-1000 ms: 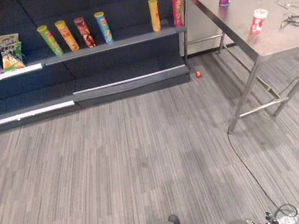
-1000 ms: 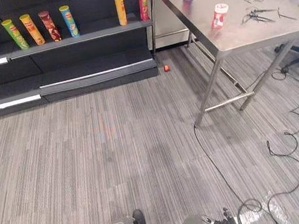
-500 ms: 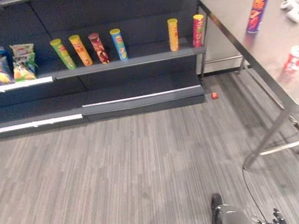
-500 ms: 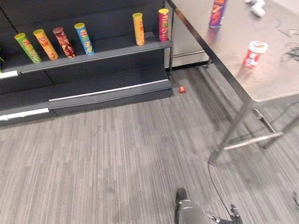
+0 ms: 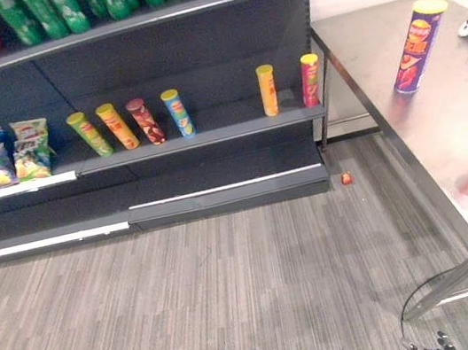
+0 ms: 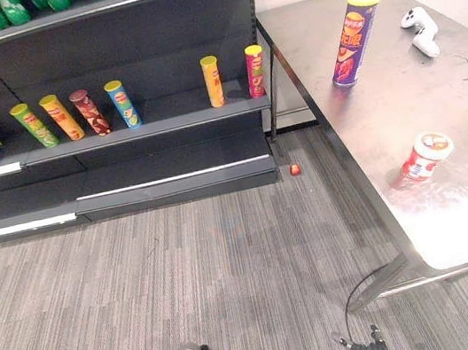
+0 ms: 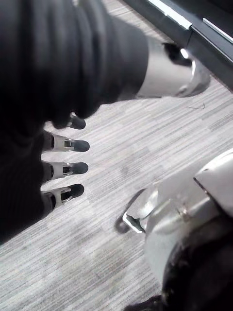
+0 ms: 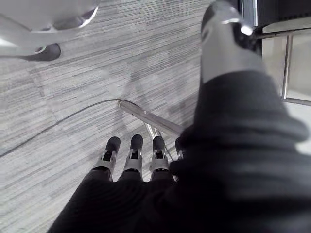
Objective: Put the gum and the chips on the shelf.
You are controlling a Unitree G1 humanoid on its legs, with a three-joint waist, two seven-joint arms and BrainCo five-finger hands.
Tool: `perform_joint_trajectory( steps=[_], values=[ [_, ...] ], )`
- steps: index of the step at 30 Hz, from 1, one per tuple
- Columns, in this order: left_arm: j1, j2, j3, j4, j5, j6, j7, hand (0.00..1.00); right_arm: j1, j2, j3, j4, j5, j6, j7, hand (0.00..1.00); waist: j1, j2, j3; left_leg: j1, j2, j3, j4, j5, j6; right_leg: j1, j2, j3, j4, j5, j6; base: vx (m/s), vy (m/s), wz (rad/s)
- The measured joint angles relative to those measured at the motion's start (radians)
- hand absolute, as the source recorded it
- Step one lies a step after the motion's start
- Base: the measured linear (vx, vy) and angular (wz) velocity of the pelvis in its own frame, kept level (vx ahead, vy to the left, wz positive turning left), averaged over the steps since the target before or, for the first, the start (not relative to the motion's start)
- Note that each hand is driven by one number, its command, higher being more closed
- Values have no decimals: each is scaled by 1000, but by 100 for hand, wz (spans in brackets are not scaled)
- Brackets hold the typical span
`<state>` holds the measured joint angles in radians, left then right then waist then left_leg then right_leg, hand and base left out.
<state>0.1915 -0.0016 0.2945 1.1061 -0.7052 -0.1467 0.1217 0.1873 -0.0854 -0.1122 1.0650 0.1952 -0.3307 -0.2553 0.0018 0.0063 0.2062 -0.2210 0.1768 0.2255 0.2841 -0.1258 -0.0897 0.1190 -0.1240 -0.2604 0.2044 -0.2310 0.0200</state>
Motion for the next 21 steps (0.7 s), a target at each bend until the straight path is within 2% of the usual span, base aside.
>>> perform_joint_trajectory(
  steps=[1, 2, 4, 5, 6, 7, 8, 9, 10, 13, 14, 15, 16, 17, 18, 19, 20, 21],
  values=[
    [2, 3, -13, -3, 0, 1, 2, 0, 1, 0, 1, 2, 0, -1, 3, 0, 1, 1, 1, -2, -9, -34, -131, 54, -6, 13, -13, 15, 1, -26, 16, 285, 246, -17],
    [4, 2, -13, -4, -4, 0, 1, 0, 1, -2, 3, 3, 1, -1, 5, 0, 1, 2, 2, -6, 0, -63, -185, 70, -8, 27, -16, 34, 6, -41, 33, 357, 352, -42],
    [25, 1, -13, -3, -23, 0, 0, 0, 3, -10, 14, 6, 0, -2, 15, 0, 6, 10, 2, -2, 46, -101, -207, 74, -12, 62, -14, 86, 9, -74, 69, 360, 410, -76],
    [46, 2, -15, 5, -36, 4, -7, 0, 0, -6, 17, 13, -1, -4, 25, 0, 7, 14, 1, 0, 57, -99, -128, 151, -50, 88, -29, 156, 6, -100, 93, 370, 409, -95],
    [54, 13, -17, 7, -37, 3, -10, 0, -5, 1, 15, 18, -2, -6, 27, 0, 17, -6, -2, 2, 40, -96, -88, 151, -48, 96, -44, 186, -2, -105, 83, 459, 417, -119],
    [53, 34, -30, 6, -37, 2, -10, 0, -14, 17, 13, 30, -9, -9, 35, 0, 23, -35, -11, -9, 17, -99, -24, 137, -27, 96, -52, 253, -2, -101, 71, 306, 206, -84],
    [39, 55, -51, 7, -36, 4, -10, 0, -18, 28, 13, 29, -23, -11, 40, 0, 21, -52, -12, -16, 2, -97, 9, 116, -14, 92, -54, 268, 11, -74, 64, 358, 221, -67],
    [13, 67, -65, 6, -22, 7, -12, 0, -20, 33, 10, 30, -35, -15, 43, 0, 18, -59, -12, -12, -17, -95, 29, 97, -1, 75, -73, 279, 37, -29, 74, 248, 186, -27],
    [1, 68, -66, 7, -8, 12, -14, 0, -22, 33, 4, 30, -40, -18, 42, 0, 14, -58, -12, -1, -28, -90, 29, 87, 5, 64, -76, 294, 66, -8, 72, 280, 274, -28],
    [-12, 87, -95, 14, 23, 32, -10, 0, -24, 41, -10, 29, -40, -23, 20, 0, 7, -69, -19, 112, -88, -43, -31, 60, 41, -49, -132, 336, 334, 95, 50, 301, 337, -37],
    [-13, 96, -105, 24, 34, 46, -11, 0, -20, 42, -12, 28, -40, -27, 15, 0, -9, -71, -19, 161, -116, -30, -58, 49, 58, -94, -173, 313, 459, 168, 34, 202, 175, -10],
    [-14, 98, -109, 27, 44, 49, -11, 0, -17, 40, -19, 28, -40, -30, 15, 0, -16, -72, -18, 189, -127, -15, -75, 43, 67, -117, -195, 306, 507, 216, 39, 235, 195, -20],
    [-17, 100, -127, 26, 60, 59, -12, 0, -13, 33, -31, 28, -40, -39, 14, 0, -21, -59, -17, 244, -140, 9, -110, 31, 84, -154, -223, 291, 587, 301, 48, 238, 175, -48],
    [-11, 100, -132, 28, 65, 66, -12, 0, -9, 30, -32, 19, -38, -49, 14, 0, -24, -46, -16, 281, -138, 43, -128, 21, 99, -205, -239, 243, 671, 256, 26, 219, 154, -59],
    [-10, 100, -132, 28, 67, 67, -11, 0, -8, 29, -28, 13, -36, -51, 13, 0, -25, -47, -16, 299, -136, 63, -139, 17, 101, -228, -244, 204, 696, 220, 17, 213, 100, -77],
    [-8, 100, -132, 29, 71, 69, -9, 0, -7, 26, -22, 10, -19, -56, 13, 0, -25, -46, -16, 335, -127, 99, -164, 16, 101, -261, -239, 114, 704, 153, 12, 208, 47, -87],
    [-7, 100, -134, 29, 75, 68, -8, 0, -10, 26, -18, 9, -21, -58, 13, 0, -25, -42, -14, 366, -112, 135, -186, 11, 93, -278, -215, 15, 648, 98, 14, 223, 23, -88],
    [-6, 99, -135, 30, 80, 68, -7, 0, -13, 26, -18, 9, -22, -64, 14, 0, -26, -40, -14, 380, -103, 153, -196, 8, 88, -279, -202, -35, 604, 82, 15, 246, -21, -90]
  ],
)
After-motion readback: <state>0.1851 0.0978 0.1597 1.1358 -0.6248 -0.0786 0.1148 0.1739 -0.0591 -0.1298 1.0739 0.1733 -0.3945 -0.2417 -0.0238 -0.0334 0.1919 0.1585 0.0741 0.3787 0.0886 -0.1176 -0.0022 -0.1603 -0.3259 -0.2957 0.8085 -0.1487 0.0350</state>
